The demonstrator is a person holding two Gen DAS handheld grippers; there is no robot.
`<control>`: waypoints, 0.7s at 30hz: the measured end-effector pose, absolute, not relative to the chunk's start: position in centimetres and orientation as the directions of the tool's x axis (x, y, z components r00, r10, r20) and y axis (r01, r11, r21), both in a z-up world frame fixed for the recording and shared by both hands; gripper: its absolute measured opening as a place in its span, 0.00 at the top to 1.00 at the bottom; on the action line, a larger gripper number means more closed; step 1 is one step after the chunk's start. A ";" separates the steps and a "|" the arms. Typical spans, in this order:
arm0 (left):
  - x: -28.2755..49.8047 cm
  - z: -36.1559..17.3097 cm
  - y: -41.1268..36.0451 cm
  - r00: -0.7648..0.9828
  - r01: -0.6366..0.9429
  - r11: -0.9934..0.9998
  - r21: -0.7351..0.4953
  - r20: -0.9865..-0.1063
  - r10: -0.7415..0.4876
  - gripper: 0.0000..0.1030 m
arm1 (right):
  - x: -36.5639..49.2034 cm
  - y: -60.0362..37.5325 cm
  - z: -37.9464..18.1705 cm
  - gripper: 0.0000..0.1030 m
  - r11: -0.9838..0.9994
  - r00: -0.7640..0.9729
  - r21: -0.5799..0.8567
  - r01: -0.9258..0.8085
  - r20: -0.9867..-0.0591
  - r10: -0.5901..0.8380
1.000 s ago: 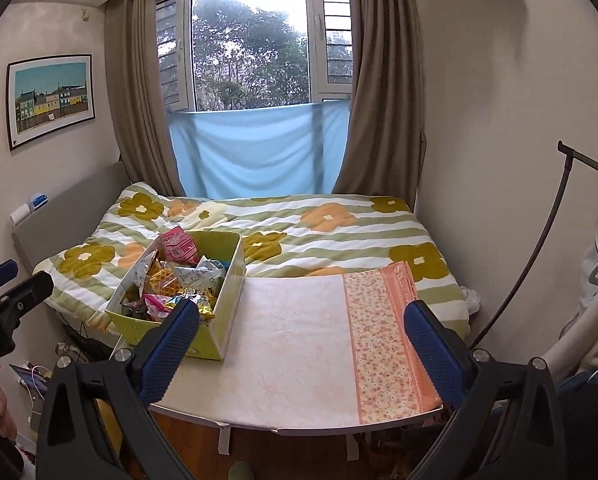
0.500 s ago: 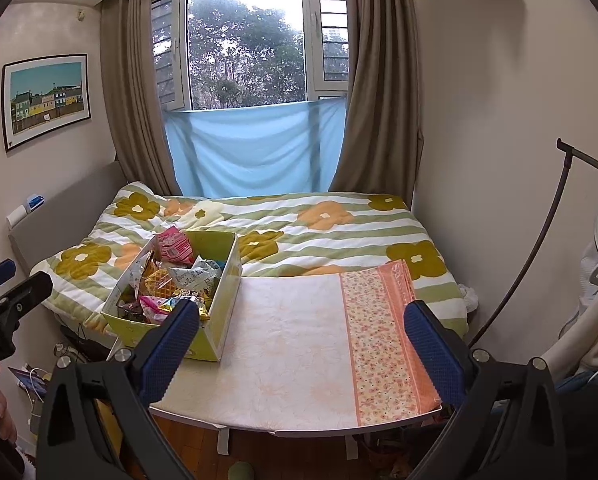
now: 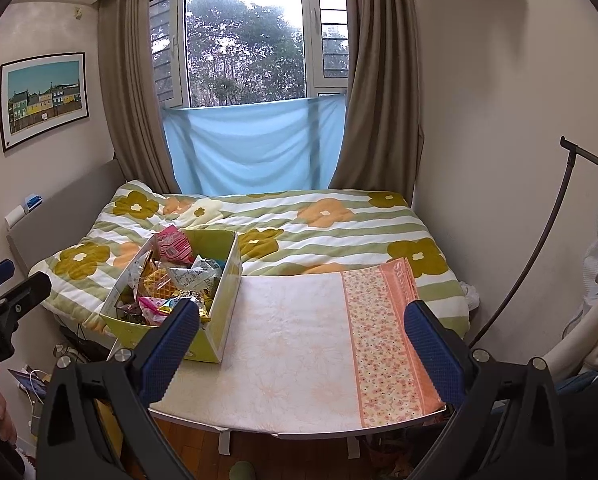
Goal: Organize snacks
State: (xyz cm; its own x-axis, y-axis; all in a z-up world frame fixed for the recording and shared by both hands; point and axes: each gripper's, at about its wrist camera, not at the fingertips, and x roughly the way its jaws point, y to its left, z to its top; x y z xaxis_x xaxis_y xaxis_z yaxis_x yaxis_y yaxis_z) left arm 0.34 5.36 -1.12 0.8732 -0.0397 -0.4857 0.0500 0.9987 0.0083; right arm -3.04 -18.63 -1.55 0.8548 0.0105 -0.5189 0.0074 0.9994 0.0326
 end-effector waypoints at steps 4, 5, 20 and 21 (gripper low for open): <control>0.4 -1.1 5.4 0.873 0.052 0.999 0.007 -0.486 -0.042 0.00 | -2.9 -18.3 -1.6 0.01 0.999 0.853 0.031 0.008 -0.523 0.009; 0.5 -1.2 5.5 0.872 0.053 0.999 0.006 -0.487 -0.043 0.00 | -2.8 -18.3 -1.7 0.01 0.999 0.852 0.031 0.009 -0.523 0.008; 1.6 -1.5 5.3 0.883 0.047 0.999 0.010 -0.468 -0.037 0.00 | -2.1 -17.7 -1.8 0.01 0.999 0.847 0.032 0.024 -0.532 -0.004; 1.5 -1.4 5.2 0.887 0.043 0.999 0.023 -0.460 -0.028 0.00 | -2.0 -17.7 -1.8 0.01 0.999 0.846 0.031 0.025 -0.533 -0.005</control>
State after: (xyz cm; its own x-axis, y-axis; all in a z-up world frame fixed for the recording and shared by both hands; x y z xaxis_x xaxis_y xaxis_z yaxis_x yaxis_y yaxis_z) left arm 1.55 5.24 -1.37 0.8875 -0.0278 -0.4600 0.0432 0.9988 0.0229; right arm -2.02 -17.72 -1.80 0.8458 -0.0045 -0.5334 0.0251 0.9992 0.0313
